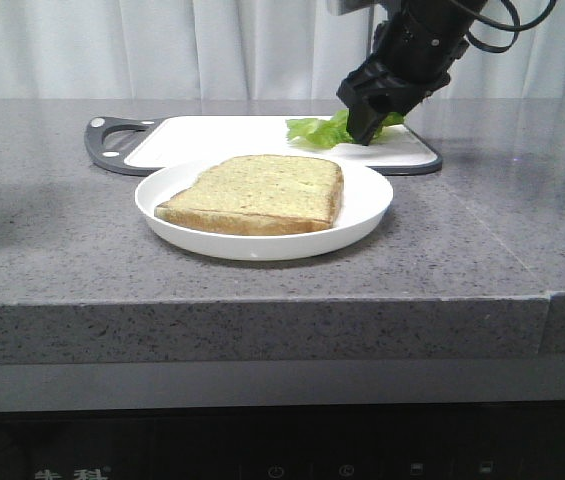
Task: Left arm grabs bread, right arm adds lettuce
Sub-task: 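Lower the right gripper onto the lettuce leaf on the cutting board and grasp it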
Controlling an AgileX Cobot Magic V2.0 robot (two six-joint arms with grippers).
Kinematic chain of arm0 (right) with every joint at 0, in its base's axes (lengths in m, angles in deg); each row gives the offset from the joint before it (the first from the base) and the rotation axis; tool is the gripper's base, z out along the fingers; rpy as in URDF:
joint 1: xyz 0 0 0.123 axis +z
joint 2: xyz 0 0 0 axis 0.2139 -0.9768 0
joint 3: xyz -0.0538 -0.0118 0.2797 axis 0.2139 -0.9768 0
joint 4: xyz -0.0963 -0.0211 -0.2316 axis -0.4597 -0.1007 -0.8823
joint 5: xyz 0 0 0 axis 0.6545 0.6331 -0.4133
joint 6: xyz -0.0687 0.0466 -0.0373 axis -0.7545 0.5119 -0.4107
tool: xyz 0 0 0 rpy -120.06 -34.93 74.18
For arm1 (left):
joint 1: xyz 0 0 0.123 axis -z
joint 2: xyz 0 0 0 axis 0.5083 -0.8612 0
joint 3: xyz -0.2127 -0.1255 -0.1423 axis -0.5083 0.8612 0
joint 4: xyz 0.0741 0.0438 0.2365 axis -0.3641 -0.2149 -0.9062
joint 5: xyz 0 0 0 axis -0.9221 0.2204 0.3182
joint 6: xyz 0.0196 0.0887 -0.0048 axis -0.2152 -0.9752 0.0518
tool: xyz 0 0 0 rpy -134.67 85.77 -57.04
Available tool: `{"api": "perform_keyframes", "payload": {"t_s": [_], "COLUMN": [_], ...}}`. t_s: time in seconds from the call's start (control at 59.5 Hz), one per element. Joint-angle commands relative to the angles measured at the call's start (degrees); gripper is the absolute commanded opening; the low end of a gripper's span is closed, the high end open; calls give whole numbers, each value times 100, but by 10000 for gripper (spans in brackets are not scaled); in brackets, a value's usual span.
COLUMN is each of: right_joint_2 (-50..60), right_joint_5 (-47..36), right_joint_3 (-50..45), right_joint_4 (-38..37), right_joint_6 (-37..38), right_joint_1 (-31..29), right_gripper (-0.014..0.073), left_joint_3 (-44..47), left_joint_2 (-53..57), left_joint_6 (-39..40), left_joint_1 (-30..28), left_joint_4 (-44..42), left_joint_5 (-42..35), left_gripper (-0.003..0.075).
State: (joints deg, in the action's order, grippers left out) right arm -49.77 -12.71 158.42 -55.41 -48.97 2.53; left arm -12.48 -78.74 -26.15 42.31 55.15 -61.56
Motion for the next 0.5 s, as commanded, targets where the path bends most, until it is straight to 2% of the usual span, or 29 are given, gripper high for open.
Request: {"api": "perform_keyframes", "payload": {"t_s": [0.0, 0.168, 0.488], "right_joint_2": [299, 318, 692], "right_joint_5": [-280, -225, -102], "right_joint_3": [189, 189, 183], "right_joint_4": [22, 22, 99], "right_joint_6": [-52, -52, -47], "right_joint_1": [7, 2, 2], "right_gripper": [283, -69, -61], "left_joint_3": [-165, -165, -165], "left_joint_2": [25, 25, 25], "left_joint_6": [20, 20, 20], "left_joint_1": [-16, -16, -16], "left_joint_4": [11, 11, 11], "left_joint_5": [-470, -470, -470], "left_gripper": [-21, -21, -20]}}
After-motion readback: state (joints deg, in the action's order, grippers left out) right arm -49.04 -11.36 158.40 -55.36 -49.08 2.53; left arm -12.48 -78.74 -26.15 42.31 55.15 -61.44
